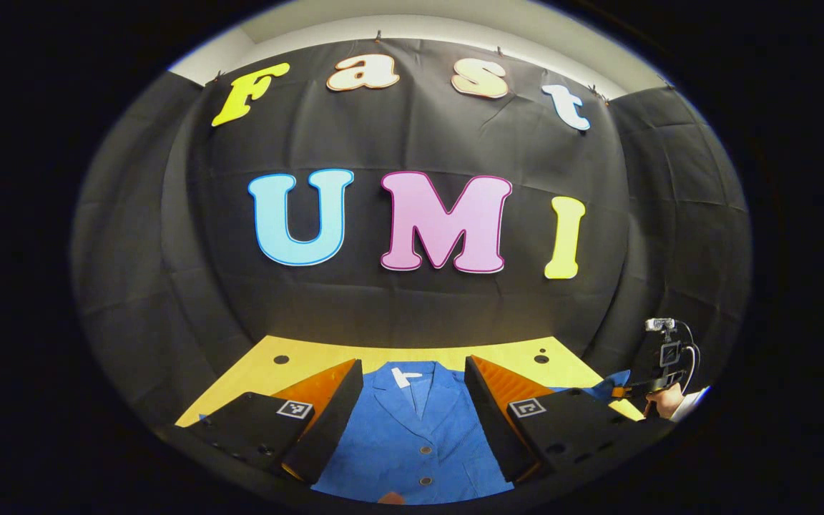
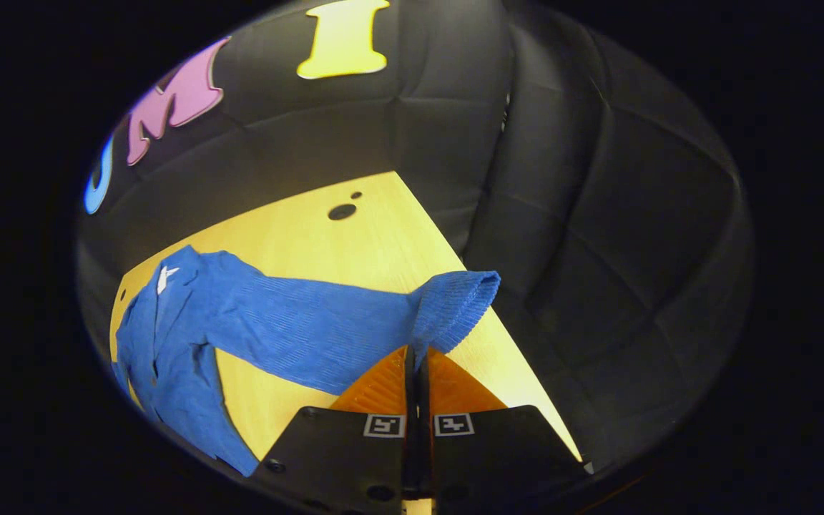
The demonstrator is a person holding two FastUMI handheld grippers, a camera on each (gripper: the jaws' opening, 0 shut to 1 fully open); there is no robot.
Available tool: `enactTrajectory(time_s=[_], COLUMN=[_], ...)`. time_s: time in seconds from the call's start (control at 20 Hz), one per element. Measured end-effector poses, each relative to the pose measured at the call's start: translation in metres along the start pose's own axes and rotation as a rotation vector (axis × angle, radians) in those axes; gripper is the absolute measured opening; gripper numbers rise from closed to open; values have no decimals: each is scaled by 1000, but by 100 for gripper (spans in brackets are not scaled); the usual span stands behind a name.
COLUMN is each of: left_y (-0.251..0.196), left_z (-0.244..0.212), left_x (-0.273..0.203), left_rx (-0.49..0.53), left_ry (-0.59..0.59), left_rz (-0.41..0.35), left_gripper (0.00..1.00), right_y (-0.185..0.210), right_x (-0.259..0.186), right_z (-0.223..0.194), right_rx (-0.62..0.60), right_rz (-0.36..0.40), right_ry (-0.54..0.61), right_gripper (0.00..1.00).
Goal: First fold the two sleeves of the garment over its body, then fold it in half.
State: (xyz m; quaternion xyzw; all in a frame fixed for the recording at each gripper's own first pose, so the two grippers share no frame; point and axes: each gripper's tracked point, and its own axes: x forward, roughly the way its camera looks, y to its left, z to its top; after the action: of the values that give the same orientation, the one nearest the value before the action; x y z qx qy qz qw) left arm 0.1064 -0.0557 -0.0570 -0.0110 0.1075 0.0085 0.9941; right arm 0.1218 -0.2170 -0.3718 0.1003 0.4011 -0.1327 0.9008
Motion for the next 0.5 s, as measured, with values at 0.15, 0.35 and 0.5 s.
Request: enactTrajectory(time_s=[0.15,0.35,0.5], left_y=[11,44,86], left_z=[9,5,-4], left_x=[-12,-21,-26], left_rx=[-4,-29,-39], left_ry=[-32,-52,-56], left_rz=[-11,-42,-42], left_gripper=[82,82,82], right_y=[37,102,175], right_x=[-43,-106,-149], right_z=[36,76,94], right_rx=[-8,-73,-91], right_rz=[37,72,124], right_ry=[-91,-199,-234], right_gripper=[1,0,1])
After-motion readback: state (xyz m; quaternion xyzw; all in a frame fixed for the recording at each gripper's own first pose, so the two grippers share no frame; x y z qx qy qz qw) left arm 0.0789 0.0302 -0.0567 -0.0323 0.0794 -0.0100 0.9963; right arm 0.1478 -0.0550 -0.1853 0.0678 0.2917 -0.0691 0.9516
